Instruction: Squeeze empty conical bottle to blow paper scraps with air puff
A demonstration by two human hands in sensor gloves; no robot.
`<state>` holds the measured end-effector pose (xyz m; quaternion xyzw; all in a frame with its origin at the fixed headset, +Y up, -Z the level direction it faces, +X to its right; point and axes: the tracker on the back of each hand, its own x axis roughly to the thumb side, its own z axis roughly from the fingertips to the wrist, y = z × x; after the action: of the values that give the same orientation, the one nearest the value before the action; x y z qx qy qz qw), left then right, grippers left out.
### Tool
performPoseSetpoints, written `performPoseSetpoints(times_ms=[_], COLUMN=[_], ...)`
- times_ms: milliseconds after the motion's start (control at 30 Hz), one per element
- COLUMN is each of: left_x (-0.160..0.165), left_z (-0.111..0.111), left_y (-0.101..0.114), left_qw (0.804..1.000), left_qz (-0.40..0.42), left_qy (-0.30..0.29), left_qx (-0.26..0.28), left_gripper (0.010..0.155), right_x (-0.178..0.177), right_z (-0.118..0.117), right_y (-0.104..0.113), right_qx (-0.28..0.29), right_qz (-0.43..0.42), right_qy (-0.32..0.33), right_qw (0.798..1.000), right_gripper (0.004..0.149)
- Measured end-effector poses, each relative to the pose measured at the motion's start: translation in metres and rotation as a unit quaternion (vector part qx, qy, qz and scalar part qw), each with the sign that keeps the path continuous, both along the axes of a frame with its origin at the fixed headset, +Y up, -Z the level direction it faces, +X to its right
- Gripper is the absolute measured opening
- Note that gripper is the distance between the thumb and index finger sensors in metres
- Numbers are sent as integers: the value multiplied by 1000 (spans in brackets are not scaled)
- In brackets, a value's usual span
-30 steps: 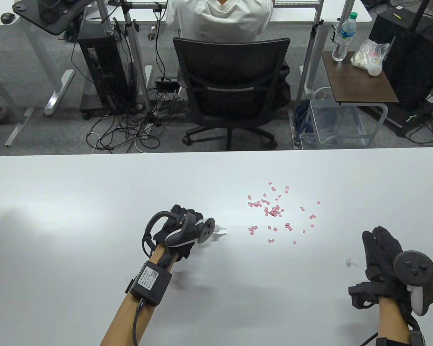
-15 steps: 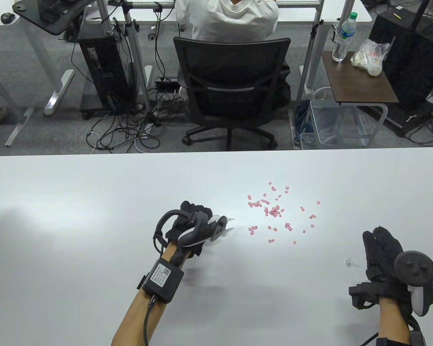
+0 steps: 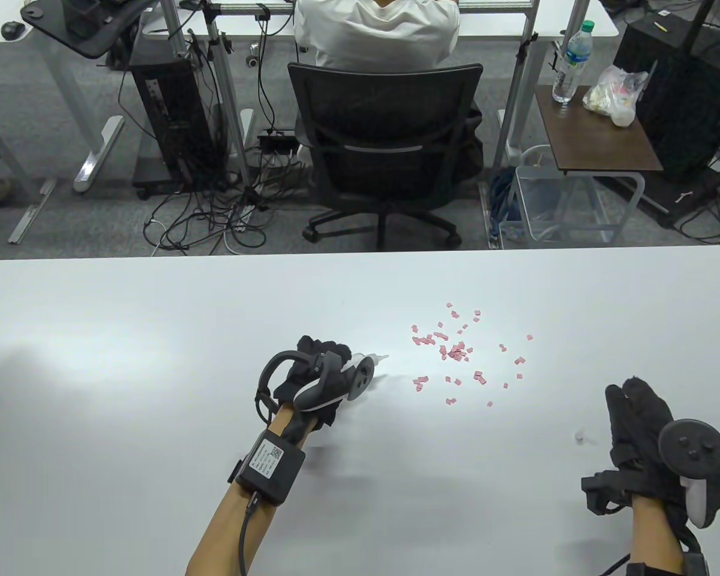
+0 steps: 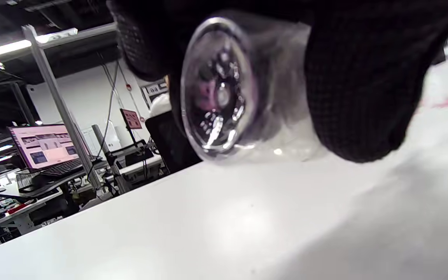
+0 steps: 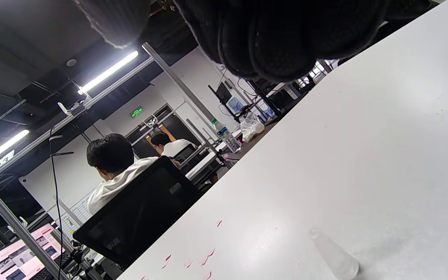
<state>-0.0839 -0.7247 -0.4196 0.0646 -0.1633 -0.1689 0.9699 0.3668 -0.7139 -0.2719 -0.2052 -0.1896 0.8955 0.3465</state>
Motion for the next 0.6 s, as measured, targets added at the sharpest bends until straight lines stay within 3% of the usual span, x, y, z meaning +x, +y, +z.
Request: performPoseSetpoints(times_ms=[67,133,267,400,500,600], left_x=[-1,0,3,3,-2,-10], left_z=[1,1,4,1,5,5], left_y=[0,-1,1,-1,2,6], left_qw=[999,999,1000,997,999,999], left_qz=[36,26,18,7,-11,-13], left_qy=[-3,6,-13,-11,-16,-6], left_qx=[7,-31,15,-71,-35,-47], left_gripper=[68,72,63,72,73,73], right_x=[0,0,1,1,1,2], right_z=[0,0,1,1,2,2], right_y=[0,0,0,1,1,1], right_qx=[1,1,3,4,5,7], right_qz=[1,0,0,-2,-6,-7], right_qy=[-1,0,0,-1,-1,-2], right_qw=[1000,1000,1000,1000,1000,1000], right_gripper=[64,64,64,64,64,64])
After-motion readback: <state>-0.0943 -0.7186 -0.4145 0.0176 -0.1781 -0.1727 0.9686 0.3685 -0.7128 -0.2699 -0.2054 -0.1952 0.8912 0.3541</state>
